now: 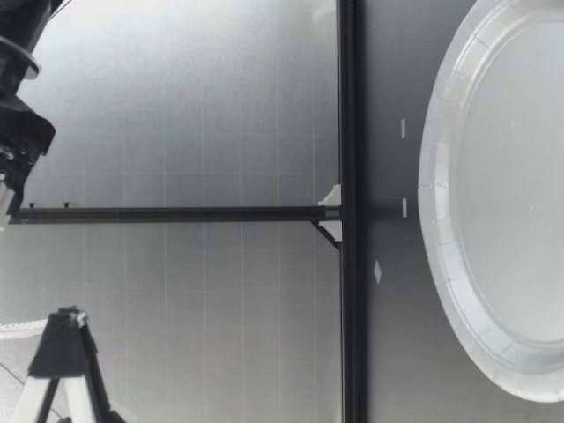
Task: Pick up the fork and place it on the plate.
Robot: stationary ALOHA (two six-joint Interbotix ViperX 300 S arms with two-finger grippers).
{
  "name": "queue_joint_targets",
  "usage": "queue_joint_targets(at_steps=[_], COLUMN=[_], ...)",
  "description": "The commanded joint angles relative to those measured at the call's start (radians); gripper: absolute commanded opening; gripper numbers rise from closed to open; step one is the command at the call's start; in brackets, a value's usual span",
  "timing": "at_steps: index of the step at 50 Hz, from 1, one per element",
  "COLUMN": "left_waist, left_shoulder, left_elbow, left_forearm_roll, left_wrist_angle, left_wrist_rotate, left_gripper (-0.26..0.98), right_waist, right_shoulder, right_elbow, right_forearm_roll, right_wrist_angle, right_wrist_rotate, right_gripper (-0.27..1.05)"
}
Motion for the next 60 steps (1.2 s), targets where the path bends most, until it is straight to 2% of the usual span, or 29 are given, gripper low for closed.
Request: queue_joint_targets(at_steps=[1,4,8,13,20,24,27,35,42,45,52,60], left_waist=[0.0,0.0,-0.002,-0.009,-0.026,-0.029,-0.029,-0.029,-0.035,-0.043,-0.051,-0.051], left_shoulder=[-0.008,-0.009,-0.015,-0.025,-0.055,-0.087,-0.117,-0.196,-0.244,-0.253,-0.247,-0.218], left_elbow=[-0.023,-0.021,-0.018,-0.015,-0.002,0.018,0.032,0.063,0.117,0.143,0.21,0.209], left_forearm_roll=[0.002,0.002,0.002,0.002,0.0,-0.009,-0.026,-0.084,-0.11,-0.109,-0.109,-0.092], left_wrist_angle=[-0.005,-0.005,-0.003,-0.003,0.041,0.158,0.29,0.815,1.098,1.134,1.117,1.104], left_wrist_rotate=[-0.002,-0.003,-0.005,-0.009,-0.015,-0.048,-0.092,-0.304,-0.509,-0.565,-0.595,-0.592], left_gripper=[0.01,0.01,0.01,0.01,0.01,0.01,0.01,0.01,0.01,0.01,0.01,0.01], right_waist=[-0.003,-0.005,-0.005,-0.005,-0.015,-0.02,-0.02,-0.011,-0.006,-0.006,-0.006,-0.008], right_shoulder=[-0.02,-0.031,-0.037,-0.038,-0.067,-0.109,-0.144,-0.239,-0.268,-0.268,-0.247,-0.241], right_elbow=[-0.009,0.002,0.006,0.011,0.04,0.086,0.126,0.241,0.307,0.321,0.322,0.325], right_forearm_roll=[0.005,0.005,0.012,0.034,0.049,0.061,0.087,0.176,0.213,0.221,0.224,0.232], right_wrist_angle=[-0.006,-0.014,-0.011,0.011,0.109,0.179,0.235,0.357,0.362,0.362,0.36,0.359], right_wrist_rotate=[-0.005,-0.006,-0.003,-0.008,-0.011,-0.008,-0.008,0.009,0.028,0.029,0.031,0.031], right_gripper=[0.15,0.3,0.58,0.78,0.76,0.76,0.76,0.76,0.76,0.76,0.76,0.76])
